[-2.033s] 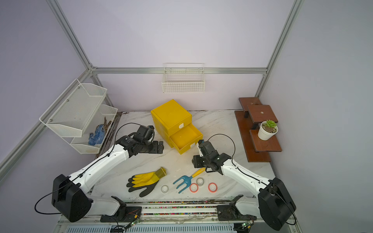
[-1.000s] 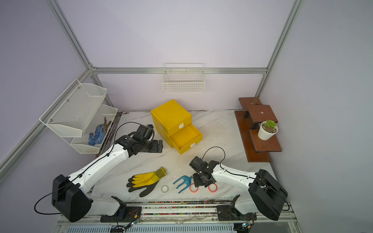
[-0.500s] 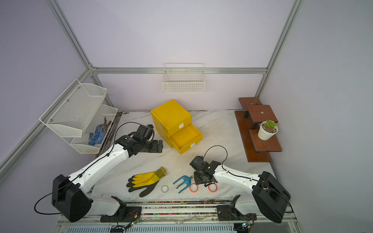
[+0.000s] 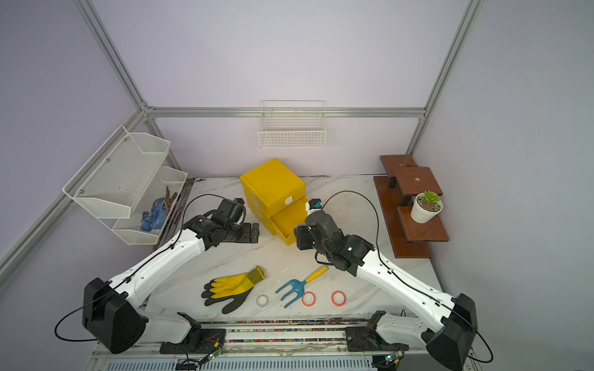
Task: Place the transparent tape into the drawer according to color
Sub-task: Pick up the tape at the center of the board, then place the tape in the drawer.
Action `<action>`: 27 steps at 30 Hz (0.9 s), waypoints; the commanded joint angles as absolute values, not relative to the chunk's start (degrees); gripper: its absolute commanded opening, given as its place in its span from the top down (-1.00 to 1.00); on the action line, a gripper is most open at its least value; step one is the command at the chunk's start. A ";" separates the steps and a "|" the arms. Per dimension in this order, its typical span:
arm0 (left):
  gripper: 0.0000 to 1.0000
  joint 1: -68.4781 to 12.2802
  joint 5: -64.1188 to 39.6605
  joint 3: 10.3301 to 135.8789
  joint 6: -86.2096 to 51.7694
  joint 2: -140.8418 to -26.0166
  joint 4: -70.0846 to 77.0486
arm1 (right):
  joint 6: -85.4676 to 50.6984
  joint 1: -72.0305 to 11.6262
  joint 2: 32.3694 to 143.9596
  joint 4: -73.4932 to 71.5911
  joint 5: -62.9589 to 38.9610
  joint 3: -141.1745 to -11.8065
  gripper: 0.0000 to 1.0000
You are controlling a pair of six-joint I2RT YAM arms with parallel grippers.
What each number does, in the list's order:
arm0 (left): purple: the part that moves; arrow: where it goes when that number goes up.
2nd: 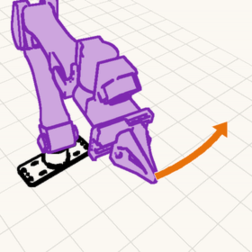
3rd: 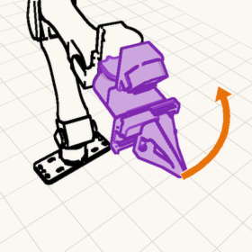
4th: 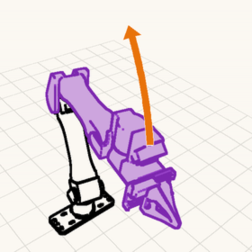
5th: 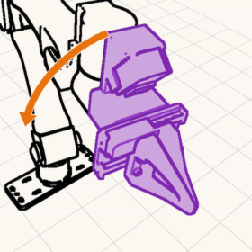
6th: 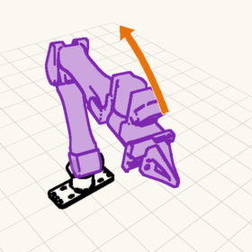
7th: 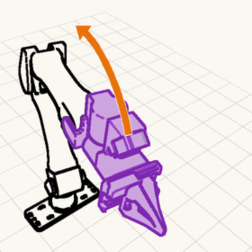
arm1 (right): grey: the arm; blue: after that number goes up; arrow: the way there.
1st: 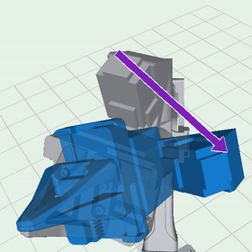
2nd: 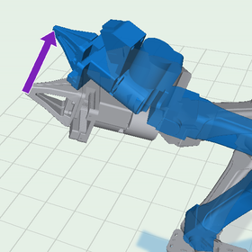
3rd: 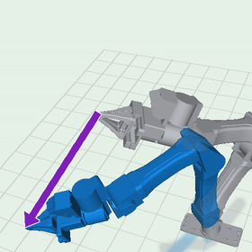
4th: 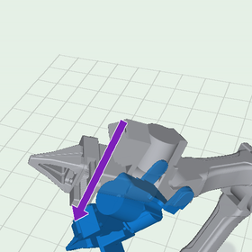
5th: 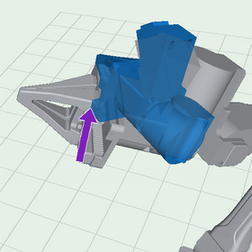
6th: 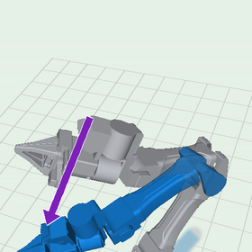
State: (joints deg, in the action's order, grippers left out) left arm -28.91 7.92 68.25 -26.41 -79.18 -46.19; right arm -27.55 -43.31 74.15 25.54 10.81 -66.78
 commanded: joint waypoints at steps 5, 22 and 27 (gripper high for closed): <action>-1.00 -28.92 6.86 68.38 -26.19 -78.75 -46.63 | -24.47 -38.38 87.87 21.77 10.11 -75.15 0.28; -1.00 -32.71 4.54 65.13 -26.54 -76.12 -49.13 | -24.98 -37.31 94.58 20.07 8.88 -77.61 -0.29; -1.00 -38.27 4.49 64.72 -27.48 -76.00 -54.01 | -26.83 -37.24 89.04 18.21 10.01 -72.01 -0.29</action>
State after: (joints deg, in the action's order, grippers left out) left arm -36.01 4.78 65.04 -26.59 -78.02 -50.50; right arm -25.43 -37.58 93.38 20.14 9.39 -74.67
